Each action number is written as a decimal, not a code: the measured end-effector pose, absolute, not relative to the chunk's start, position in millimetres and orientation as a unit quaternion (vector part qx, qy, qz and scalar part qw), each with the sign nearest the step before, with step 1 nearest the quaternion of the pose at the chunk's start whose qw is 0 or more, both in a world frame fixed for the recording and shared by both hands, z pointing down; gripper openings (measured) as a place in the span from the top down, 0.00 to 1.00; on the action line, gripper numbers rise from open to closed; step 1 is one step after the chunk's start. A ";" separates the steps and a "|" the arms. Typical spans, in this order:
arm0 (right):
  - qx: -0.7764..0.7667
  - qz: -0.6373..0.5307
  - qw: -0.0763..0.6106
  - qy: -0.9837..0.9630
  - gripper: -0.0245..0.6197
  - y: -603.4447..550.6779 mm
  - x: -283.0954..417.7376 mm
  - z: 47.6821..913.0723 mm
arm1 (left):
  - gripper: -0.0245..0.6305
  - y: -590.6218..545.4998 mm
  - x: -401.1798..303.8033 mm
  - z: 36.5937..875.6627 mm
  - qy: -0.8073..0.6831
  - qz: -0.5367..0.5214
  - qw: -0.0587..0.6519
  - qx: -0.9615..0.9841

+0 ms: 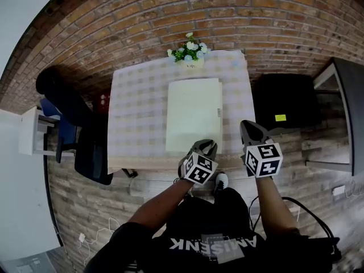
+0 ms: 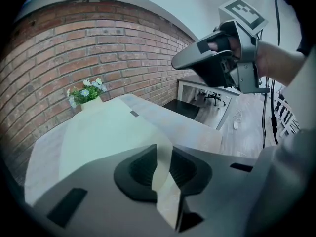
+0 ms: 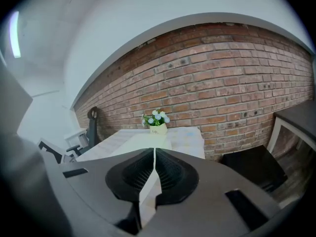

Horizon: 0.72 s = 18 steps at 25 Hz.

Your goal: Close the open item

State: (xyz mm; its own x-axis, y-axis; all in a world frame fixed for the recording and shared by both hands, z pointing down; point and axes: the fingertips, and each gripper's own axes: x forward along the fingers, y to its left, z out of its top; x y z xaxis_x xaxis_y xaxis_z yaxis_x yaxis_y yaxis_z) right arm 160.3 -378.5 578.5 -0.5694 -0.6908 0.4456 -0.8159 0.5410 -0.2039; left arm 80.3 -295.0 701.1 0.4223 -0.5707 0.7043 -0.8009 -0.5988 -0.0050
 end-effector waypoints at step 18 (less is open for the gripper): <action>0.379 0.260 0.211 -0.863 0.63 -438.0 99.7 670.3 | 0.85 -292.3 85.9 715.5 -0.398 0.369 0.152 0.826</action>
